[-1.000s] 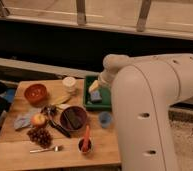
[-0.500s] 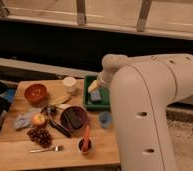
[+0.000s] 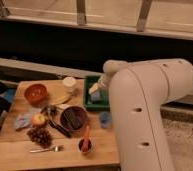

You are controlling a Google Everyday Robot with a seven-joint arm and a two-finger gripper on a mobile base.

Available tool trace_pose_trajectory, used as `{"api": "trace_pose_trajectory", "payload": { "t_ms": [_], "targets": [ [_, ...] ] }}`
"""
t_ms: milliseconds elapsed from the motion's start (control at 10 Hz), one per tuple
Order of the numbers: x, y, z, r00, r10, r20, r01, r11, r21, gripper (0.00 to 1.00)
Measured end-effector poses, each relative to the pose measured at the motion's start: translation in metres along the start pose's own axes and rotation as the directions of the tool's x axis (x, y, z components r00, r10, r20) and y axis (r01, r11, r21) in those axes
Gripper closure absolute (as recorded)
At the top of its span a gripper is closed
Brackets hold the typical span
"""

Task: Place sponge in red bowl

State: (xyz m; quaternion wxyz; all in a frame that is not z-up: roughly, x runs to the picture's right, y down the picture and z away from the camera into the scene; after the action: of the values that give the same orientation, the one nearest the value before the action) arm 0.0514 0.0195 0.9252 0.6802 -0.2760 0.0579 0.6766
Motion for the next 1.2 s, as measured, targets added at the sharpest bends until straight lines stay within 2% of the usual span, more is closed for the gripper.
{"api": "trace_pose_trajectory", "payload": {
  "t_ms": [300, 600, 800, 900, 1200],
  "targets": [
    [-0.011, 0.001, 0.012, 1.0, -0.002, 0.004, 0.002, 1.0, -0.007, 0.2],
    [-0.016, -0.002, 0.029, 1.0, 0.0, -0.014, 0.0, 1.0, 0.004, 0.2],
    [-0.013, -0.006, 0.038, 0.999, 0.021, -0.03, -0.022, 1.0, -0.008, 0.21],
    [-0.012, -0.007, 0.04, 0.999, 0.024, -0.035, -0.024, 1.0, -0.012, 0.24],
    [-0.011, -0.007, 0.043, 0.999, 0.015, -0.036, -0.016, 0.999, -0.045, 0.58]
  ]
}}
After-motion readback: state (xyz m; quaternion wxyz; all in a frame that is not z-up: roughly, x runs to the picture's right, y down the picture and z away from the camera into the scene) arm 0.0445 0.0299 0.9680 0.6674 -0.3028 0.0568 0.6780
